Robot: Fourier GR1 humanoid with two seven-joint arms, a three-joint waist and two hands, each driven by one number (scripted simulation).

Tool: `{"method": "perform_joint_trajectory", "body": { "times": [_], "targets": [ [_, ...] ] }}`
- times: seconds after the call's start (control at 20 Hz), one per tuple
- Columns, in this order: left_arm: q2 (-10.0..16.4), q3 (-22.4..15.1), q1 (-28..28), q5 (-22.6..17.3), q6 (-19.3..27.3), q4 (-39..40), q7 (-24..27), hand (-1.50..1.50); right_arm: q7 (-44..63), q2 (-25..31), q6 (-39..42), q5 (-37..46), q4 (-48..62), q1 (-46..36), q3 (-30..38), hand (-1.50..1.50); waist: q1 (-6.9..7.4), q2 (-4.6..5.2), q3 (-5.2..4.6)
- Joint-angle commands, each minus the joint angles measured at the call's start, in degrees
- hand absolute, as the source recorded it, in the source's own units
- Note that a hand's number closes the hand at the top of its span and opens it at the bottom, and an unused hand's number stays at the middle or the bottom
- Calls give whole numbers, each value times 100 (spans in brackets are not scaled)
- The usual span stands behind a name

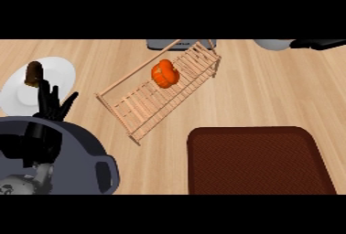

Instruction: Pick the squash from the tray and place it in the tiered shelf

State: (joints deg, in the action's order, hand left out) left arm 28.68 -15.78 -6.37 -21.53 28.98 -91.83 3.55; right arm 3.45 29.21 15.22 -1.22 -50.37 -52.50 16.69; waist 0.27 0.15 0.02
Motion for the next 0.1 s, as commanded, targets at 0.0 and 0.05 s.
{"method": "perform_joint_trajectory", "body": {
  "times": [0.0, 0.05],
  "targets": [
    [0, 1, 37, 83, -57, -269, -564, 0, -286, 185, 367, -122, 178, 193, 85, -150, 19, -9, 1],
    [-93, -166, 347, 158, -53, -293, -284, 0, -528, 364, 438, -132, 456, 152, 216, -150, 50, -1, 2]
  ]
}}
